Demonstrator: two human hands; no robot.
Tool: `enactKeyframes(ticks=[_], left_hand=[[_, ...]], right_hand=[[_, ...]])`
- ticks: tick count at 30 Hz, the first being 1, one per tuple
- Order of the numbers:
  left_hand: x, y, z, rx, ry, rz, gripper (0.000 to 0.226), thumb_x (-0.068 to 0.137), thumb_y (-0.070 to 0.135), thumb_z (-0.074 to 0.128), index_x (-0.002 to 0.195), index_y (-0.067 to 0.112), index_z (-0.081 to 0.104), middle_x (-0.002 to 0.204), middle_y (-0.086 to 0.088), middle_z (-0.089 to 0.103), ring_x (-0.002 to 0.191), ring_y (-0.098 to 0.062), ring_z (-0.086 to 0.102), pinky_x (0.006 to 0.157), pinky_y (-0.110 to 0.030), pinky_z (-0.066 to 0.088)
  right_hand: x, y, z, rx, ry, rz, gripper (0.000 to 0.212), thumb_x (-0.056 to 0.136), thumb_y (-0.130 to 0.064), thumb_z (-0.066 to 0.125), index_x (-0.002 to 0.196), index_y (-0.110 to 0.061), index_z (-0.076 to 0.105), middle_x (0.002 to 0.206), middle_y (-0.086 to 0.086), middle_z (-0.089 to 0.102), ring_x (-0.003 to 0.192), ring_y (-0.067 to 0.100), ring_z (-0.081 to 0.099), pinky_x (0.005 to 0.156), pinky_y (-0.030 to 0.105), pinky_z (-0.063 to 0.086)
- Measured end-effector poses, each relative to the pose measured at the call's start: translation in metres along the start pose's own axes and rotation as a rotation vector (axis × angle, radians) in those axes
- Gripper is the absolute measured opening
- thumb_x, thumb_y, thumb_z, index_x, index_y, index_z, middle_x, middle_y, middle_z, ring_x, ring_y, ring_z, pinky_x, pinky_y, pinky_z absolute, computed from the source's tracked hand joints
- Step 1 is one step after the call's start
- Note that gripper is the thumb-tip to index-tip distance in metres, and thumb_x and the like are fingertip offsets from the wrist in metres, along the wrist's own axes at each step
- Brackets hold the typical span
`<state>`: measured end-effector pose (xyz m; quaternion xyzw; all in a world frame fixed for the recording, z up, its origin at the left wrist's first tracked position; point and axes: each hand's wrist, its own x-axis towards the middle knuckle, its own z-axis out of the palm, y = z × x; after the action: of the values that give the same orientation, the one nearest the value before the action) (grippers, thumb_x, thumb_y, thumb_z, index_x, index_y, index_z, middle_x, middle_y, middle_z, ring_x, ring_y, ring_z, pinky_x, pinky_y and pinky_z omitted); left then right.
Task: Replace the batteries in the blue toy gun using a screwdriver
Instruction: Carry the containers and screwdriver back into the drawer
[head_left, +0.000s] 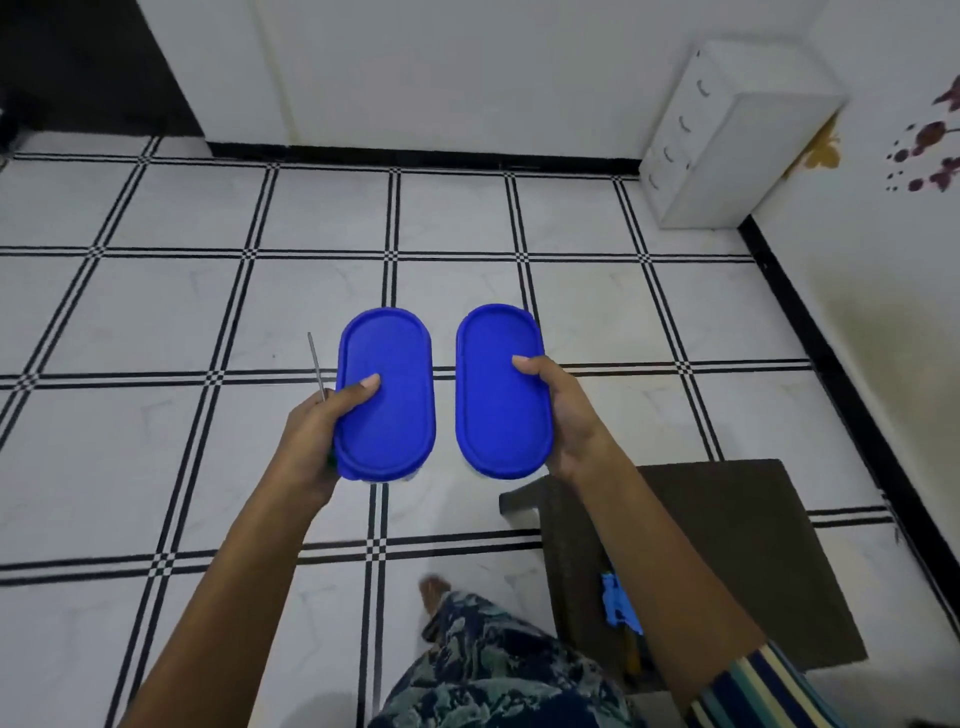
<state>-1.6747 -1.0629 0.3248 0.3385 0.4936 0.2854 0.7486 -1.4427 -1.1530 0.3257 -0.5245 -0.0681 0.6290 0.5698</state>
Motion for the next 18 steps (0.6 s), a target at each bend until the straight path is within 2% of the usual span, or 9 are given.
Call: enactKeyframes(ticks=[3,10,13,18], left_hand=[[0.037,0.019,0.006,0.043,-0.042,-0.02,0.063,0.07,0.037,0.081,0.123,0.007,0.062,0.115,-0.012,0.071,0.105,-0.031,0.069,0.074,-0.037,0.059],[0.147,0.081,0.024,0.096,-0.081,-0.072,0.082,0.059,0.04,0.085,0.125,0.0,0.058,0.113,-0.012,0.072,0.101,-0.033,0.07,0.084,-0.045,0.057],[0.192,0.118,0.032,0.13,-0.072,-0.05,0.093,0.051,0.045,0.088,0.126,0.0,0.056,0.114,-0.013,0.071,0.103,-0.034,0.069,0.091,-0.05,0.053],[0.279,0.189,0.045,0.132,-0.072,-0.023,0.097,0.047,0.046,0.091,0.126,0.003,0.057,0.116,-0.013,0.07,0.105,-0.035,0.068,0.095,-0.052,0.052]], right_hand=[[0.028,-0.01,0.0,0.026,0.055,-0.004,0.04,0.083,-0.033,0.069,0.117,-0.014,0.067,0.115,0.011,0.071,0.102,0.034,0.066,0.091,0.049,0.052],[0.123,-0.064,0.021,0.065,0.073,-0.009,0.051,0.08,-0.035,0.072,0.126,-0.013,0.062,0.122,0.014,0.068,0.104,0.035,0.065,0.084,0.048,0.053],[0.165,-0.099,0.041,0.08,0.044,-0.042,0.05,0.083,-0.035,0.069,0.127,-0.013,0.061,0.116,0.013,0.07,0.099,0.033,0.066,0.078,0.043,0.056],[0.241,-0.17,0.076,0.074,0.045,-0.072,0.045,0.085,-0.035,0.067,0.124,-0.014,0.062,0.115,0.011,0.07,0.099,0.032,0.066,0.077,0.043,0.056]])
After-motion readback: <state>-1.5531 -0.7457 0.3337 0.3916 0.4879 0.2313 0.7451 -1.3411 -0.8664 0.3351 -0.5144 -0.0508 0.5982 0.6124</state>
